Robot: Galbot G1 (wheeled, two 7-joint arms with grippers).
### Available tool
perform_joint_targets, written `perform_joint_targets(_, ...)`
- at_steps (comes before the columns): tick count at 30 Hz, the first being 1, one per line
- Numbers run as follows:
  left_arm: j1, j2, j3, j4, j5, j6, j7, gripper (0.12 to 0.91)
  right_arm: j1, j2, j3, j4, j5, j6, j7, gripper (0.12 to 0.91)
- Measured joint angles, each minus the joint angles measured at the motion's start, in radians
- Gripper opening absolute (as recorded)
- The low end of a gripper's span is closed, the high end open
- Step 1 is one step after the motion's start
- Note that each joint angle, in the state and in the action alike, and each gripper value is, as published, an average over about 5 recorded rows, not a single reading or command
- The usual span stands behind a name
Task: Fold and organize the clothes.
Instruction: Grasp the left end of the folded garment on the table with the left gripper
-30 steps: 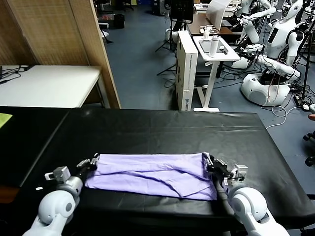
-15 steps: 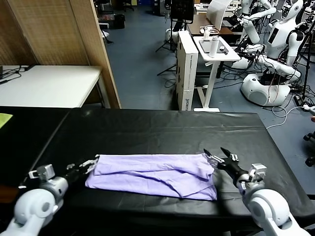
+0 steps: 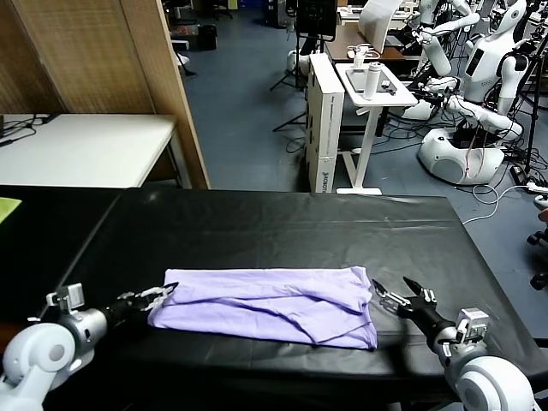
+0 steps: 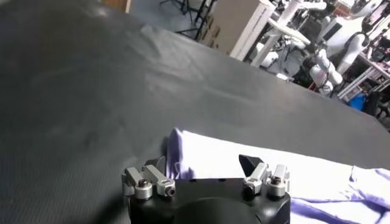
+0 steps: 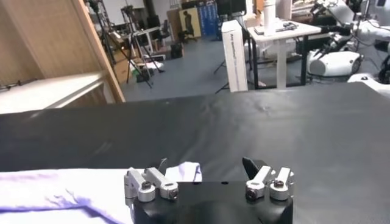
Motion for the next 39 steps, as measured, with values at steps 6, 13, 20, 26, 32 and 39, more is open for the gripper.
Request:
perform_joint_targets(6,0.010,-0.005,0.001,0.012,0.026,-0.002,0.016,0.907,0.004,0.002,-0.001,-0.008,0.000,0.000,-0.003,0.907)
perform_joint_targets(13,0.007,-0.037,0.015,0.020,0.034,-0.006,0.016,0.907,0.007,0.003,-0.001,-0.012,0.000,0.000,-0.004,0.907)
perform_joint_targets(20,0.023,-0.060,0.023,-0.003,0.008,-0.006,0.012,0.901,0.019,0.006,-0.010,-0.015,-0.001,-0.001,-0.004,0.907)
perform_joint_targets(26,0.019,-0.075,0.032,-0.011,0.002,-0.004,0.008,0.869,0.021,0.015,-0.013,-0.015,-0.007,0.000,-0.004,0.907)
perform_joint_targets(32,0.016,-0.085,0.036,0.000,0.002,-0.003,0.000,0.654,0.020,0.020,-0.016,-0.015,-0.013,0.001,-0.004,0.907)
perform_joint_targets(39,0.021,-0.090,0.036,-0.011,-0.011,0.001,-0.036,0.228,0.021,0.024,-0.017,-0.014,-0.017,0.003,-0.003,0.907)
